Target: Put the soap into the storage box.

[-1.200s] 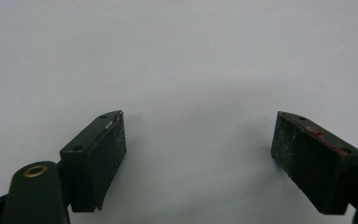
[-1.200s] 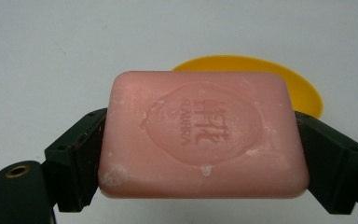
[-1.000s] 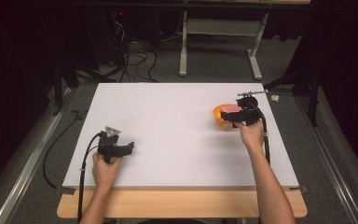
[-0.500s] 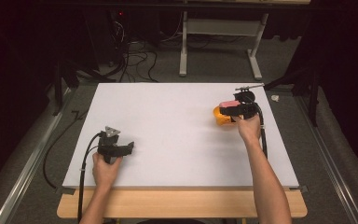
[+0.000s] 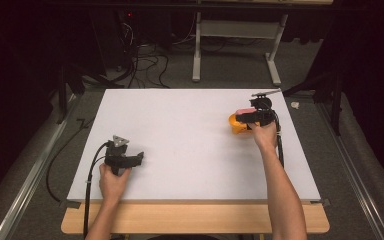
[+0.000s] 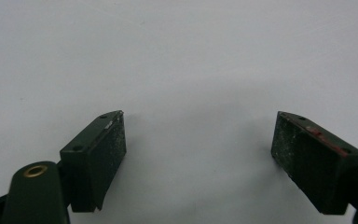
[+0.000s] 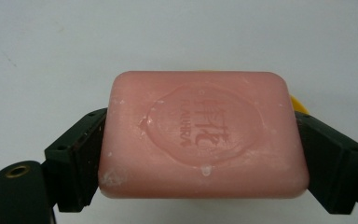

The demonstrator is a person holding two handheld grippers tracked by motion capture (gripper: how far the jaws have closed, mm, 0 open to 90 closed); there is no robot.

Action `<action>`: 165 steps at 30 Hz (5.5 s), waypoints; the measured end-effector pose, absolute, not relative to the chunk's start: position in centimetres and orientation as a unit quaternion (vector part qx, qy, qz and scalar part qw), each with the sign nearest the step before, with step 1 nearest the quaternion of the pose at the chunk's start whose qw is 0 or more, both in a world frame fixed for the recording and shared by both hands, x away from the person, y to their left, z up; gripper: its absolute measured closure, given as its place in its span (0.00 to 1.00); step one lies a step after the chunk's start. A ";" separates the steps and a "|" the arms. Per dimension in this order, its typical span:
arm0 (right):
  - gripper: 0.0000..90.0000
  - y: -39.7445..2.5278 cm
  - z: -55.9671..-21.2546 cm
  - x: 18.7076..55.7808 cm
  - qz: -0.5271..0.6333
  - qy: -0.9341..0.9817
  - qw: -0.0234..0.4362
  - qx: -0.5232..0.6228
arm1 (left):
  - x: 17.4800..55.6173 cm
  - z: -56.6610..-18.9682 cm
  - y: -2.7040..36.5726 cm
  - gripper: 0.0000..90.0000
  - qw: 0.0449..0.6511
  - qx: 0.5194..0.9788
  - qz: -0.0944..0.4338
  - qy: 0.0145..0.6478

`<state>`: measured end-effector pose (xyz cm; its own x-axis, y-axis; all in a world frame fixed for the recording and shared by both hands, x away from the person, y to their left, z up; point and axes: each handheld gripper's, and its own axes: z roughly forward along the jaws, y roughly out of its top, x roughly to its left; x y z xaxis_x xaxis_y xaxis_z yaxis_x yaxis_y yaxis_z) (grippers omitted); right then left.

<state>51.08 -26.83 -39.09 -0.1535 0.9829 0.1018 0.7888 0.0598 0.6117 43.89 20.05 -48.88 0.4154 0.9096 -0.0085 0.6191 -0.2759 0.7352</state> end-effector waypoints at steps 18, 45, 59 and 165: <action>0.15 -26.5 -40.3 52.7 0.244 0.703 0.158 0.649 | 43.9 -48.9 20.0 0.20 0.340 0.770 0.214 0.497; 0.15 -26.3 -41.5 53.7 0.217 0.678 0.167 0.682 | 43.9 -48.9 20.1 0.20 0.339 0.770 0.215 0.496; 0.15 -26.3 -40.3 52.4 0.240 0.678 0.178 0.671 | 43.9 -48.9 20.0 0.20 0.339 0.770 0.216 0.495; 0.24 -26.8 -36.7 36.8 0.431 0.684 0.225 0.544 | 43.9 -48.9 20.1 0.20 0.340 0.770 0.214 0.496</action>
<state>36.84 -26.79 -36.68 -0.3069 0.9379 0.1618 0.5500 0.0360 0.8344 43.89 20.06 -48.88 0.4162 0.9092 -0.0076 0.6187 -0.2770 0.7352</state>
